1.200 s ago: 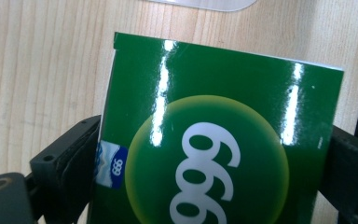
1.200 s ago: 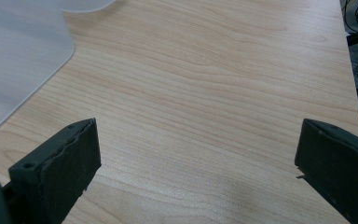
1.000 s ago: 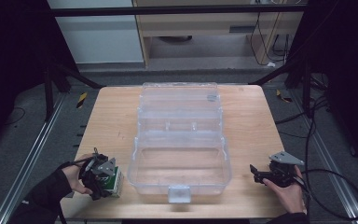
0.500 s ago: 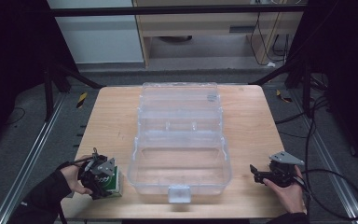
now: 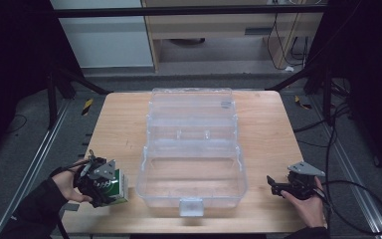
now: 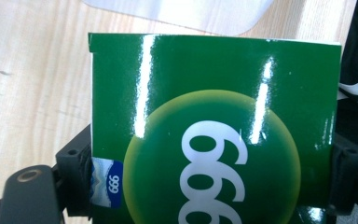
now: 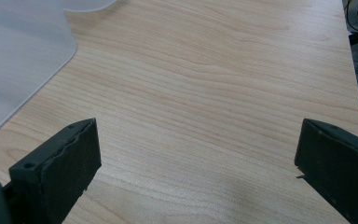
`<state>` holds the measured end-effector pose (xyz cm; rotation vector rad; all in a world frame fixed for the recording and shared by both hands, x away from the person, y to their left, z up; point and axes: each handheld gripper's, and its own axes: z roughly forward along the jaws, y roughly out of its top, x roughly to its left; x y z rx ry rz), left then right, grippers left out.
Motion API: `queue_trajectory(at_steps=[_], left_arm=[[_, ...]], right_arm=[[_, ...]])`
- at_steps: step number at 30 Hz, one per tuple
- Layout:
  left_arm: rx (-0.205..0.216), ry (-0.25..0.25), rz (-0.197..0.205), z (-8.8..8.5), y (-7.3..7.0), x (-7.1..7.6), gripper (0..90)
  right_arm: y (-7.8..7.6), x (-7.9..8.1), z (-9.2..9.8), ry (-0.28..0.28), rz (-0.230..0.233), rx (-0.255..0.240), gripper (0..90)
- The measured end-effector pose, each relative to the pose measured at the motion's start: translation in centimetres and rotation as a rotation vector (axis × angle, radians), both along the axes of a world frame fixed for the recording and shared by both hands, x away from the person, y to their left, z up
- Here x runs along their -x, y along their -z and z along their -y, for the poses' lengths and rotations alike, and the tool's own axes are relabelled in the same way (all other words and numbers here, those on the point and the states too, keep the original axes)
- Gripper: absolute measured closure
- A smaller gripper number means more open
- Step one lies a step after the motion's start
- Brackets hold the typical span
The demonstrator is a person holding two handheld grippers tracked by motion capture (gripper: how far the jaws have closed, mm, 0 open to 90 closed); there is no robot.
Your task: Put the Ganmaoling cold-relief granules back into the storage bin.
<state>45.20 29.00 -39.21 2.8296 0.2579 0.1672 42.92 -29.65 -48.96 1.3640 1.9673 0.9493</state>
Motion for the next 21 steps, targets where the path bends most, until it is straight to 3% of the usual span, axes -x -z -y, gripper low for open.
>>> queue_trajectory(at_steps=[21], left_arm=[[0.003, 0.012, 0.043, 1.7, -5.2, 0.2, 14.5]], right_arm=[[-0.1, 0.1, 0.0, 0.001, -0.001, -0.008, 0.7]])
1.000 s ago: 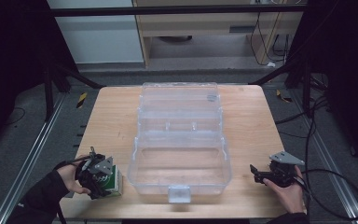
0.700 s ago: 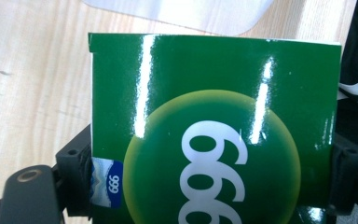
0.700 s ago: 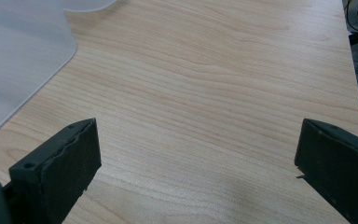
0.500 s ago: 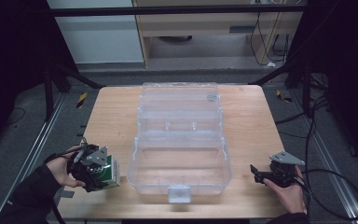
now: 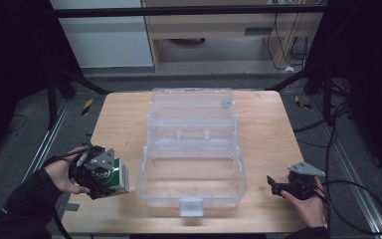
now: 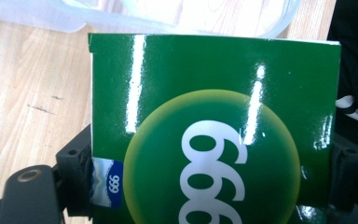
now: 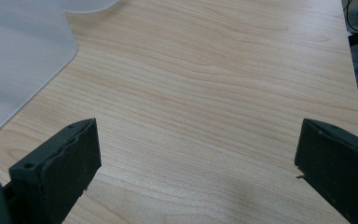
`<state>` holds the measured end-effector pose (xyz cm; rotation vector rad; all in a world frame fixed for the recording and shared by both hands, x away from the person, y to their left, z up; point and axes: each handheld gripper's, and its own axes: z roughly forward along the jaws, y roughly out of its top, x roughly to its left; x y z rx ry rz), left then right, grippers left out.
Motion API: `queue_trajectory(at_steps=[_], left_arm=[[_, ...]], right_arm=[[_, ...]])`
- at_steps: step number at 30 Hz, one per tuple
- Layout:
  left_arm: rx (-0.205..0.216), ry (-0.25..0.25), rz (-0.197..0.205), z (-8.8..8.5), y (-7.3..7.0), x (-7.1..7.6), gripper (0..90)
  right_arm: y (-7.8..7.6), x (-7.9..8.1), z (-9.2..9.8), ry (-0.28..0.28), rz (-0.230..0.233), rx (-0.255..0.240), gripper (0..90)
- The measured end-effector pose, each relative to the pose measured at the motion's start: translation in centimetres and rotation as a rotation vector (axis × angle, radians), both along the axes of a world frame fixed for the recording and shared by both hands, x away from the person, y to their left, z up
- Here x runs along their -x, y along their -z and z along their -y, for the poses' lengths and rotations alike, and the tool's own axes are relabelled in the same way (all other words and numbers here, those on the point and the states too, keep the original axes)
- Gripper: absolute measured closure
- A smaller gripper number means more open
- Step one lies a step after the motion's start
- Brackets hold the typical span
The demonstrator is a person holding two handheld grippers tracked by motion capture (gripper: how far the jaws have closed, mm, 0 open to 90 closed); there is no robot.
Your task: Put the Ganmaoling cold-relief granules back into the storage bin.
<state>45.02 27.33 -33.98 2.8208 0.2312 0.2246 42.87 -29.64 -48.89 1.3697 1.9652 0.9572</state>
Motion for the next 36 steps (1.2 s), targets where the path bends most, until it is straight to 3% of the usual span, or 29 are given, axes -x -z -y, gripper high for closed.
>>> queue_trajectory(at_steps=[10, 24, 29, 30, 31, 35, 36], left_arm=[[0.013, 0.010, -0.003, 1.6, -1.5, -0.1, 14.5], [0.041, 0.050, 0.010, 4.5, -2.4, -0.8, 14.5], [0.039, 0.083, 0.014, 6.1, -2.7, -1.1, 14.5], [0.047, 0.122, 0.030, 6.6, -2.7, -1.4, 14.5], [0.040, 0.091, 0.014, 6.7, -2.7, -1.2, 14.5], [0.024, 0.110, 0.011, 7.7, -2.7, -1.4, 14.4], [0.018, 0.093, -0.006, 7.9, -2.6, -1.3, 14.5]], right_arm=[[0.0, 0.0, 0.0, -0.001, 0.004, 0.003, 0.7], [0.0, 0.0, 0.0, -0.002, 0.001, -0.001, 0.7], [0.0, 0.0, 0.1, -0.003, 0.008, 0.005, 0.7], [0.0, 0.0, 0.1, -0.003, 0.007, 0.004, 0.7], [0.0, 0.0, 0.1, -0.002, 0.007, 0.003, 0.7], [0.0, 0.0, 0.1, -0.002, 0.007, 0.001, 0.7], [0.0, 0.1, 0.1, -0.002, 0.007, 0.000, 0.7]])
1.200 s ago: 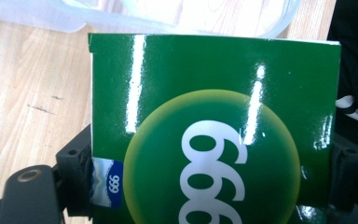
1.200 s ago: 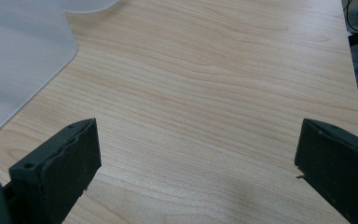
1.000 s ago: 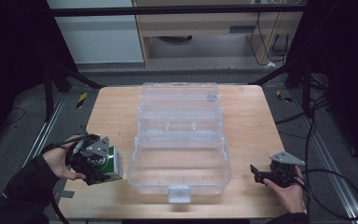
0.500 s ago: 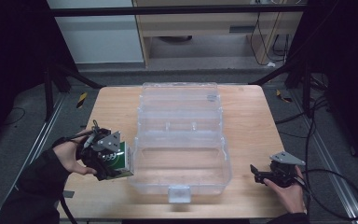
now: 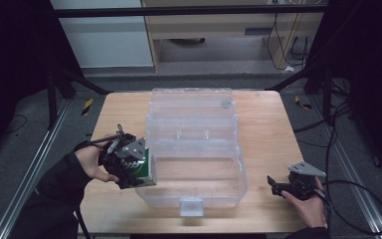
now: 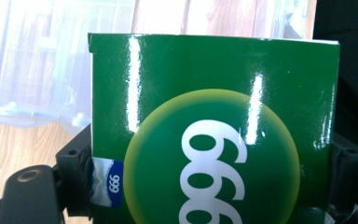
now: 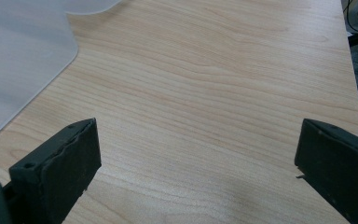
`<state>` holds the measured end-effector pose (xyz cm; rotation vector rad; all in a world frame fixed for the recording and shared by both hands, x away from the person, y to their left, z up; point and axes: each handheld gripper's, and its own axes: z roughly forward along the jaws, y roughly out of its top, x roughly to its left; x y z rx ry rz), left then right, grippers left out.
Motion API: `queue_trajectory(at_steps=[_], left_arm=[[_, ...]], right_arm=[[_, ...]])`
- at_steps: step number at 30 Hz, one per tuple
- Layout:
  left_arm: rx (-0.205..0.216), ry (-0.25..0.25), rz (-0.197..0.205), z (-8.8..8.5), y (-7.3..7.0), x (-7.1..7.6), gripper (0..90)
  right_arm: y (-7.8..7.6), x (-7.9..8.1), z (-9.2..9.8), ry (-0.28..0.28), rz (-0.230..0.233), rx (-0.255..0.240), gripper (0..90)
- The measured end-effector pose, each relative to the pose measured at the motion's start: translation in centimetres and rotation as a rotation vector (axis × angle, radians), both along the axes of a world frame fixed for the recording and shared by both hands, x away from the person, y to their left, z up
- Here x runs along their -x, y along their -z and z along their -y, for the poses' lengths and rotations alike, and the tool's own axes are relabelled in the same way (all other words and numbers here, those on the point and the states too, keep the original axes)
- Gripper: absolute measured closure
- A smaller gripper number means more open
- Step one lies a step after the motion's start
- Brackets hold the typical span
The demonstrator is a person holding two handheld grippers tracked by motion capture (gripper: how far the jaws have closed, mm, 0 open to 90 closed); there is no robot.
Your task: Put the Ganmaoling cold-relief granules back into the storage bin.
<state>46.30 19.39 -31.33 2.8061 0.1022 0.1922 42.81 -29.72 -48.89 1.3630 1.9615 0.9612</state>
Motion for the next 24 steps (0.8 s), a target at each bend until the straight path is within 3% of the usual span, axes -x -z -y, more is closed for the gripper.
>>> queue_trajectory(at_steps=[3, 4, 12, 24], left_arm=[[0.002, 0.013, 0.007, 0.7, 0.0, -0.1, 14.4], [0.013, 0.039, 0.019, 1.1, 0.1, -0.3, 14.4], [0.028, 0.079, 0.012, 3.3, 0.3, -0.7, 14.4], [0.008, 0.101, 0.000, 4.9, 1.6, -1.1, 14.4]], right_arm=[[0.0, 0.0, 0.0, 0.000, 0.000, 0.000, 0.7], [0.0, 0.0, 0.0, -0.001, -0.001, -0.001, 0.7], [0.0, 0.0, 0.0, -0.002, -0.004, -0.004, 0.7], [0.0, 0.0, 0.0, -0.003, -0.003, -0.004, 0.7]])
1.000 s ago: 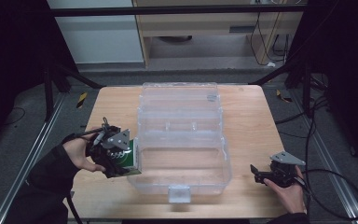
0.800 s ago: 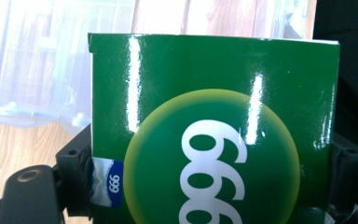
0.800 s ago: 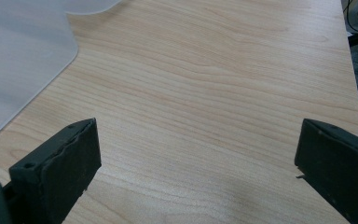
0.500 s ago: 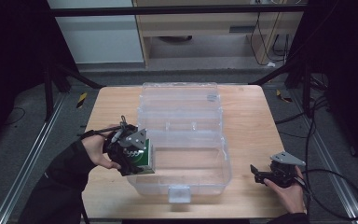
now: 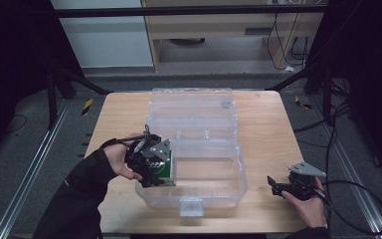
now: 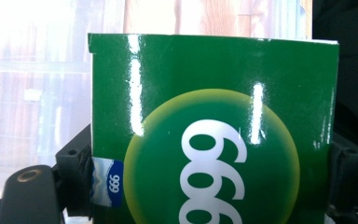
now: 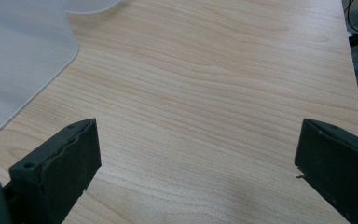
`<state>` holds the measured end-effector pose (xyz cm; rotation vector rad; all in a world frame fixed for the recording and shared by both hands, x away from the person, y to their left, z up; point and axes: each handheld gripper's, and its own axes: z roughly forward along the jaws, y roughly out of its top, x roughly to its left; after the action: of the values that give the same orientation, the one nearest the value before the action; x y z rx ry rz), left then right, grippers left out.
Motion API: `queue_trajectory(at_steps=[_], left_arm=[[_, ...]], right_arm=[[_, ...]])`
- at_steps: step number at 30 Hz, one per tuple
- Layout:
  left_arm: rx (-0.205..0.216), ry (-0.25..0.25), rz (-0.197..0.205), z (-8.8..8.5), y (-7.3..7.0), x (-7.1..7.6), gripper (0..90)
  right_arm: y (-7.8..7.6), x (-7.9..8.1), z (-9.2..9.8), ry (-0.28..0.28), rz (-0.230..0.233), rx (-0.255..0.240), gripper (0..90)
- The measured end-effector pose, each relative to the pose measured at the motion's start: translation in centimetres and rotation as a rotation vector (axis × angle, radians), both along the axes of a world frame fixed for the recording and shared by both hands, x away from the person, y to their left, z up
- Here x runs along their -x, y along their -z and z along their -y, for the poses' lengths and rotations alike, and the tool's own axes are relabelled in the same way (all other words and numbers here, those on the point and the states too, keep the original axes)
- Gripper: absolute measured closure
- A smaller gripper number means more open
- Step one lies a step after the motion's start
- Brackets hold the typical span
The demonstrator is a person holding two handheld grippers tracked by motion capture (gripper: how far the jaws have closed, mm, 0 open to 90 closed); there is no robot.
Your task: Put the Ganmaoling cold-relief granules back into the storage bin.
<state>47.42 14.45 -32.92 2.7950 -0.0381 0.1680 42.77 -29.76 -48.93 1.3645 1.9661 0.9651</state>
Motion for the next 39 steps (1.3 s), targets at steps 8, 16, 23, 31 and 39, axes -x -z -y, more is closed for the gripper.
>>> queue_trajectory(at_steps=[8, 16, 23, 31, 39], left_arm=[[-0.009, -0.009, -0.009, -0.2, 1.3, -0.3, 14.4], [-0.021, -0.014, -0.021, -0.3, 2.7, -0.4, 14.4], [-0.038, -0.022, -0.031, -0.6, 3.7, -0.6, 14.4], [-0.058, -0.028, -0.046, -0.7, 5.0, -0.7, 14.4], [-0.068, -0.029, -0.056, -0.8, 5.9, -0.8, 14.4]], right_arm=[[0.1, 0.0, 0.0, -0.004, 0.002, 0.008, 0.7], [0.1, -0.1, -0.1, -0.005, -0.001, 0.010, 0.7], [0.1, -0.1, -0.1, -0.009, -0.004, 0.010, 0.8], [0.2, -0.1, -0.2, -0.013, -0.006, 0.015, 0.8], [0.2, -0.1, -0.2, -0.012, -0.009, 0.012, 0.8]])
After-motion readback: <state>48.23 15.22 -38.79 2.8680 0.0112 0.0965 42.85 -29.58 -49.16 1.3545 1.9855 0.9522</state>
